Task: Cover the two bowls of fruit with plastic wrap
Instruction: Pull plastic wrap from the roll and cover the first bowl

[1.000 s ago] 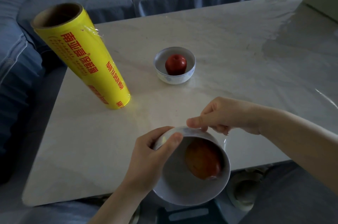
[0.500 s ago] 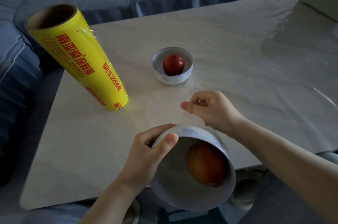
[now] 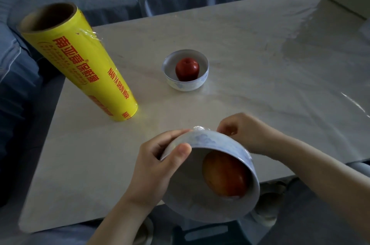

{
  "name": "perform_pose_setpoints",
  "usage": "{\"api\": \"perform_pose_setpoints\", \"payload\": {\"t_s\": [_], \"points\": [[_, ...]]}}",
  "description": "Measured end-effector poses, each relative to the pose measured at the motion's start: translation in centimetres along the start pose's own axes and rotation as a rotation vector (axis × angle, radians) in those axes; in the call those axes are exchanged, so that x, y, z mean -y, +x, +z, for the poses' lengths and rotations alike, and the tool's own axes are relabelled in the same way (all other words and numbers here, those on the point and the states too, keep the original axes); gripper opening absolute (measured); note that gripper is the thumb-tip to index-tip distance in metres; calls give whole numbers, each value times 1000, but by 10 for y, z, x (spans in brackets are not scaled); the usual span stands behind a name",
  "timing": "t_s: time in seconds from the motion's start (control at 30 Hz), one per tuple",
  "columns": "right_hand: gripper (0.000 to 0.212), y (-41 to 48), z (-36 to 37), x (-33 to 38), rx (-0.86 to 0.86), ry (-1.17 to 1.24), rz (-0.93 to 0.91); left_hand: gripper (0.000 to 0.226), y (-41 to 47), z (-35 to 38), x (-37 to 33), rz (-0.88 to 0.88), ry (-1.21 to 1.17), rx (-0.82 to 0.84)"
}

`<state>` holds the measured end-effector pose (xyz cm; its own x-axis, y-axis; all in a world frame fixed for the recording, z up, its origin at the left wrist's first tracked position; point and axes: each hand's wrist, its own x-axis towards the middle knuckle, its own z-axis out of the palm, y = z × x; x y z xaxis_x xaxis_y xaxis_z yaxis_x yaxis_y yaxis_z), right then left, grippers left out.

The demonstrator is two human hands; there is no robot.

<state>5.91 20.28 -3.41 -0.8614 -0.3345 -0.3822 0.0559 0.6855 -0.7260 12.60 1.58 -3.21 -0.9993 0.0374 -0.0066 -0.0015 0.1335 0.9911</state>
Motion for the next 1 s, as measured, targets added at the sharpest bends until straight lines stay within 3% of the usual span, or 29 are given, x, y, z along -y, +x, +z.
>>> {"api": "perform_pose_setpoints", "payload": {"t_s": [0.07, 0.13, 0.2, 0.27, 0.33, 0.43, 0.6, 0.77, 0.93, 1.0], "points": [[17, -10, -12, 2, -249, 198, -58, 37, 0, -2, 1, -2, 4, -20], [12, -28, -23, 9, -348, 351, -206, 34, -1, -3, 3, -22, 12, -35], [13, -44, -24, 18, -196, 326, -360, 36, -2, -1, 6, -37, 37, -44], [31, -51, -15, 20, -51, 134, -426, 42, -2, 1, 7, -44, 56, -40], [46, -48, -8, 19, -31, -30, -422, 48, -2, 3, 7, -53, 59, -41], [49, -42, 0, 24, 17, -81, -364, 57, -2, 3, 6, -80, 68, -38], [41, -36, 3, 24, 169, 47, -253, 67, -4, 1, 4, -129, 70, -34], [60, -32, 9, 10, 276, 196, -178, 80, -8, 2, 2, -122, 82, 44], [74, -39, 3, -9, 273, 519, -155, 38, -4, 4, 8, -176, -78, -81], [67, -41, 3, -14, 192, 577, -172, 32, 0, 4, 12, -204, -204, -122]]}}
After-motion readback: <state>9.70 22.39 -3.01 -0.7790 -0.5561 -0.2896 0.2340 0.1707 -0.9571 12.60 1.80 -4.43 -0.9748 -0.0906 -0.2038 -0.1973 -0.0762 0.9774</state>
